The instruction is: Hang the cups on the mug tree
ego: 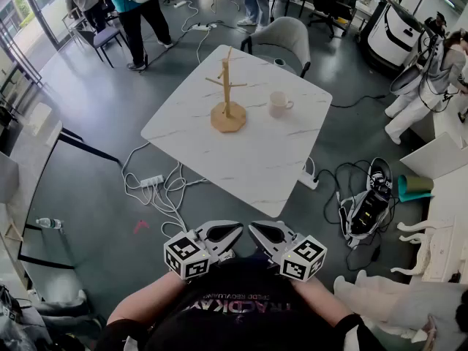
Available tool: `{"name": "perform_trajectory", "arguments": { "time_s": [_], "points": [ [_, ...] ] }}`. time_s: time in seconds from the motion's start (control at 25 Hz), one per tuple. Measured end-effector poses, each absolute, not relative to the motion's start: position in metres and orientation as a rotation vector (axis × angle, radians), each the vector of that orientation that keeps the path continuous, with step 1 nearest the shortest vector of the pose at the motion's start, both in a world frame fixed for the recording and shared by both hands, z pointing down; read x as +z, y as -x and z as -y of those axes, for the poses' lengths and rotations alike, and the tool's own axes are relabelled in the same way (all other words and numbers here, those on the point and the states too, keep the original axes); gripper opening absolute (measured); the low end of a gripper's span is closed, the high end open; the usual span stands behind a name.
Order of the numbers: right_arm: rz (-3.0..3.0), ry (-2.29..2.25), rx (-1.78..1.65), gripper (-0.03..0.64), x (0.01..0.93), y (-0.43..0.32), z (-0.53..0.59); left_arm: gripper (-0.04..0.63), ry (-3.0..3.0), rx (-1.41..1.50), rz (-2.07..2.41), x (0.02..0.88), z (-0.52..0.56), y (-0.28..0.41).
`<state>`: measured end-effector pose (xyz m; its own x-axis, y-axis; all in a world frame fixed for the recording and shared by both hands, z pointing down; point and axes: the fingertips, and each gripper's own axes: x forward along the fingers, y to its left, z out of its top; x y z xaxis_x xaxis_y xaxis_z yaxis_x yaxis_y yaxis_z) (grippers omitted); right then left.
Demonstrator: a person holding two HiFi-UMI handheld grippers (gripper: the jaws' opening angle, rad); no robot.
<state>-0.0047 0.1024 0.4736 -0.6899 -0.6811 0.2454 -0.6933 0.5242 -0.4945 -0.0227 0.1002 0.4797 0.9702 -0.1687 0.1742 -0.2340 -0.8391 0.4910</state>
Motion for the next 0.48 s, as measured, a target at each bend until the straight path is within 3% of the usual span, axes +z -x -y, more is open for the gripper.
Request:
{"name": "perform_trajectory", "arguments": {
  "time_s": [0.48],
  "points": [
    [2.716,-1.242,0.91,0.009,0.4734,0.0052,-0.1025,-0.003,-2.587,0.172,0.279,0.4791,-0.1004,0.0241]
  ]
}}
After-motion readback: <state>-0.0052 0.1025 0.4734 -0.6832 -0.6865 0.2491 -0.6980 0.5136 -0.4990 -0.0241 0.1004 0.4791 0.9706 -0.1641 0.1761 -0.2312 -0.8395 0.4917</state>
